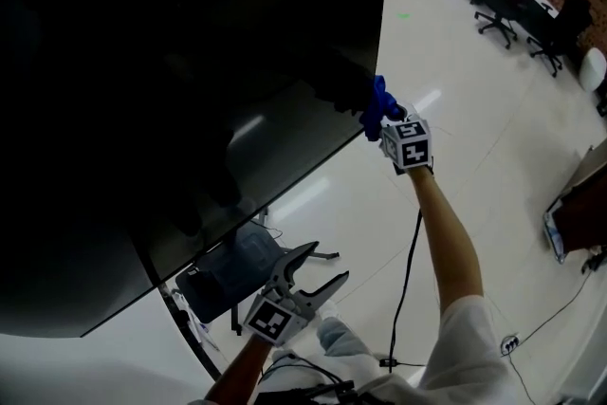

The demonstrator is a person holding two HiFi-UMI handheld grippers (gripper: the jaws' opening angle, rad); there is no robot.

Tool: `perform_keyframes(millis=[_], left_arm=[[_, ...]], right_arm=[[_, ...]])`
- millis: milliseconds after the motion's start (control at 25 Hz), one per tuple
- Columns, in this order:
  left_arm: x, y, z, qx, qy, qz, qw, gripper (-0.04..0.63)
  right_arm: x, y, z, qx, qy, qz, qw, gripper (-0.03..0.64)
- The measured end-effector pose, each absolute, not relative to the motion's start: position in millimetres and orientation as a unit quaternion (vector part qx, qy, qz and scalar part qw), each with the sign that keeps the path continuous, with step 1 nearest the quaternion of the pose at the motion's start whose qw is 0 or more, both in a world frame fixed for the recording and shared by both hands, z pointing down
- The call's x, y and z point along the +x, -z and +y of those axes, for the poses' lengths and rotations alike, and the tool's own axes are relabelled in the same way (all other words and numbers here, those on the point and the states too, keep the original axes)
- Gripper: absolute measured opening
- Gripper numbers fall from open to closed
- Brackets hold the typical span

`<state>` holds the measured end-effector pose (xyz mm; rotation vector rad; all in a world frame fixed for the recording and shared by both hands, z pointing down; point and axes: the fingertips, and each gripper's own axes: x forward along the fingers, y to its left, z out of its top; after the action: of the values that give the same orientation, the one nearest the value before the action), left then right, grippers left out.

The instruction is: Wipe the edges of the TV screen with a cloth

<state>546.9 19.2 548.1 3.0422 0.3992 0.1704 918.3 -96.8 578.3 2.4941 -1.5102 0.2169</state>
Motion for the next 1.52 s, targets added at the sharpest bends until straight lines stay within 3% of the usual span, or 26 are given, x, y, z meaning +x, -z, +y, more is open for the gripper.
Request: perform_keyframes(millis=[240, 440, 720, 960, 1320, 1520], left_arm=[[535, -540, -1, 0.992, -0.047, 0.112, 0.038, 0.316], [520, -543, -21, 0.994, -0.045, 0.088, 0.043, 0.316], [485, -535, -38, 0.996, -0.037, 0.052, 0.057, 0.316], [449, -529, -54, 0.997, -0.028, 0.020, 0.064, 0.316], [387, -513, -90, 0.997, -0.013, -0.045, 0.059, 0.316], [349, -501, -103, 0.995, -0.007, -0.081, 0.052, 0.316]], right_arm=[[915, -664, -85, 0.854, -0.170, -0.472, 0.135, 0.069], [909, -719, -78, 0.863, -0.248, -0.434, 0.069, 0.071], [862, -723, -86, 0.860, -0.287, -0.421, -0.028, 0.071], [775, -724, -129, 0.812, -0.284, -0.509, 0.025, 0.069], [630, -720, -191, 0.751, -0.277, -0.597, 0.055, 0.069], [585, -716, -197, 0.756, -0.269, -0.593, 0.064, 0.067]])
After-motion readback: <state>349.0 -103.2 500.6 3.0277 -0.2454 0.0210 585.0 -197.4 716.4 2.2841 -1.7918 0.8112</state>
